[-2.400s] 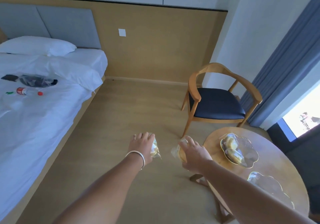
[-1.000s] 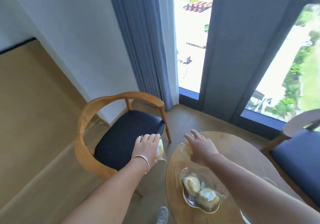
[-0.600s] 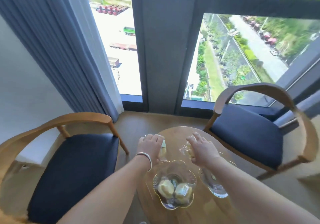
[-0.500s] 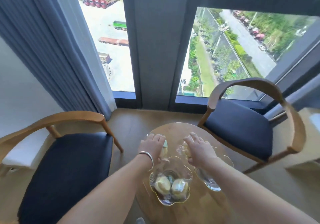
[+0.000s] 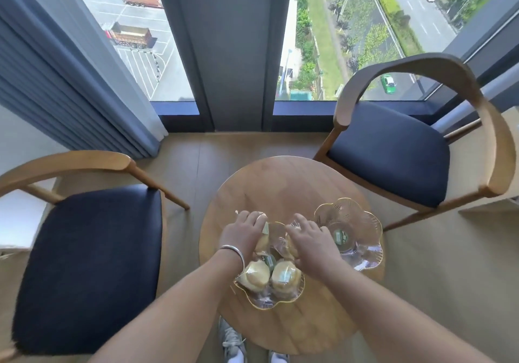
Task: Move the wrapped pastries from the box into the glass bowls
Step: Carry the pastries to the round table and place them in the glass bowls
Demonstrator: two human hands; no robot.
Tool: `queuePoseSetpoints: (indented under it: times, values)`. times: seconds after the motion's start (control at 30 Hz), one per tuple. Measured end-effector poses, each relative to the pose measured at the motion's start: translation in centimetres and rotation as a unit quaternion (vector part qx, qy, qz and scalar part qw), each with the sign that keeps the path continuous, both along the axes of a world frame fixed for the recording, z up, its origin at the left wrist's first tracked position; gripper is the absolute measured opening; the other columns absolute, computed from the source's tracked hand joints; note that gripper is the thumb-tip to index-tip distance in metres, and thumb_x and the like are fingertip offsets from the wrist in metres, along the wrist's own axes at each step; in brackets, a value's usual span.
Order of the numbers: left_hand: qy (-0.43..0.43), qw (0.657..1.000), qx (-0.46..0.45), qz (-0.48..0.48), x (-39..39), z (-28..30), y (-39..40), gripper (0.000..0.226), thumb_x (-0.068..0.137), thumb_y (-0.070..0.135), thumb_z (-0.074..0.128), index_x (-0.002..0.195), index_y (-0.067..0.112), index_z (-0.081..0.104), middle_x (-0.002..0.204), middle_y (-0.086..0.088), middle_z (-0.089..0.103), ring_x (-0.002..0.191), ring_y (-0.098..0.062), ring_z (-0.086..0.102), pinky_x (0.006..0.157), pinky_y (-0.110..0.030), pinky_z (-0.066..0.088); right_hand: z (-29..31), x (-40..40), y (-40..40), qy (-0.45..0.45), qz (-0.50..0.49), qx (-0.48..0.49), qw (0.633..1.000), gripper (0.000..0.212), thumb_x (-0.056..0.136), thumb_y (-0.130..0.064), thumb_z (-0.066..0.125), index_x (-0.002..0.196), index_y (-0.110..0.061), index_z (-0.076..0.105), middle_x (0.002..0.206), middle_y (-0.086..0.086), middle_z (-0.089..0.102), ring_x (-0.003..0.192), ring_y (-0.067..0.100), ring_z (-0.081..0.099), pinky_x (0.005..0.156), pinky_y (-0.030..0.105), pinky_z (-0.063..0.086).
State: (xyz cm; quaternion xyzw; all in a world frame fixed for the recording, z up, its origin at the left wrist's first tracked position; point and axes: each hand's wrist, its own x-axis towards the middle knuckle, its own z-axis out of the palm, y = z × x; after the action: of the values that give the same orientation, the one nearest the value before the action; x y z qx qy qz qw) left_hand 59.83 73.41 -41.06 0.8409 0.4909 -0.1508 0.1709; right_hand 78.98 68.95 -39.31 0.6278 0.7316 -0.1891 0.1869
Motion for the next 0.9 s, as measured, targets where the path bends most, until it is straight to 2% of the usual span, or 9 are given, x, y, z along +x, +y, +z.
queuePoseSetpoints:
  times: [0.13,0.3,0.4,0.5,0.6,0.9]
  values:
    - [-0.004,1.000,0.006,-0.009,0.3,-4.1,-0.1,0.104,0.073,0.037,0.081,0.151,0.021,0.013,0.156,0.006,0.019,0.139,-0.019,0.020,0.095,-0.034,0.047,-4.1,0.0,0.4,-0.007,0.032,-0.004,0.999,0.078,0.085,-0.029,0.067,0.149,-0.027,0.023,0.163,0.012,0.008,0.141,0.029,0.027,0.106,0.046,0.031]
    - [0.007,0.999,0.032,-0.041,0.8,-8.7,0.1,0.088,0.090,0.024,0.065,0.154,0.021,0.004,0.162,0.000,0.006,0.147,-0.022,0.005,0.100,-0.034,0.043,-8.4,0.2,1.4,-0.016,0.119,0.023,0.992,0.073,0.087,-0.014,0.058,0.149,-0.024,0.021,0.164,0.013,0.008,0.139,0.029,0.029,0.102,0.046,0.031]
    - [0.017,0.997,0.028,-0.067,0.6,-10.3,-0.5,0.092,0.089,0.029,0.065,0.154,0.023,-0.001,0.163,-0.003,-0.008,0.148,-0.023,-0.005,0.099,-0.033,0.043,-10.1,0.1,1.5,-0.011,0.165,0.024,0.986,0.073,0.091,-0.019,0.056,0.153,-0.023,0.016,0.164,0.011,0.006,0.146,0.026,0.019,0.111,0.048,0.022]
    - [0.002,0.998,0.020,-0.056,0.2,-10.6,-1.5,0.101,0.086,0.037,0.067,0.153,0.025,-0.008,0.163,-0.001,-0.011,0.148,-0.020,-0.008,0.101,-0.031,0.043,-10.6,0.0,1.2,0.009,0.153,0.016,0.988,0.076,0.091,-0.030,0.060,0.153,-0.024,0.016,0.164,0.008,0.006,0.149,0.024,0.011,0.119,0.053,0.010]
    - [-0.002,0.999,0.029,-0.036,0.1,-10.1,-2.0,0.107,0.084,0.048,0.066,0.153,0.023,-0.012,0.162,-0.001,-0.010,0.148,-0.019,-0.008,0.107,-0.029,0.037,-10.0,0.0,0.8,0.029,0.126,0.020,0.991,0.074,0.091,-0.037,0.061,0.151,-0.024,0.019,0.163,0.007,0.012,0.149,0.022,0.011,0.120,0.053,0.007]
    - [0.038,0.997,0.059,-0.019,0.1,-4.6,-2.1,0.091,0.092,0.056,0.052,0.153,0.023,-0.007,0.163,-0.006,-0.004,0.149,-0.023,-0.004,0.116,-0.040,0.019,-5.0,0.3,-1.2,0.038,0.034,0.048,0.998,0.080,0.090,-0.042,0.064,0.153,-0.025,0.018,0.164,0.007,0.010,0.150,0.022,0.006,0.119,0.052,0.002]
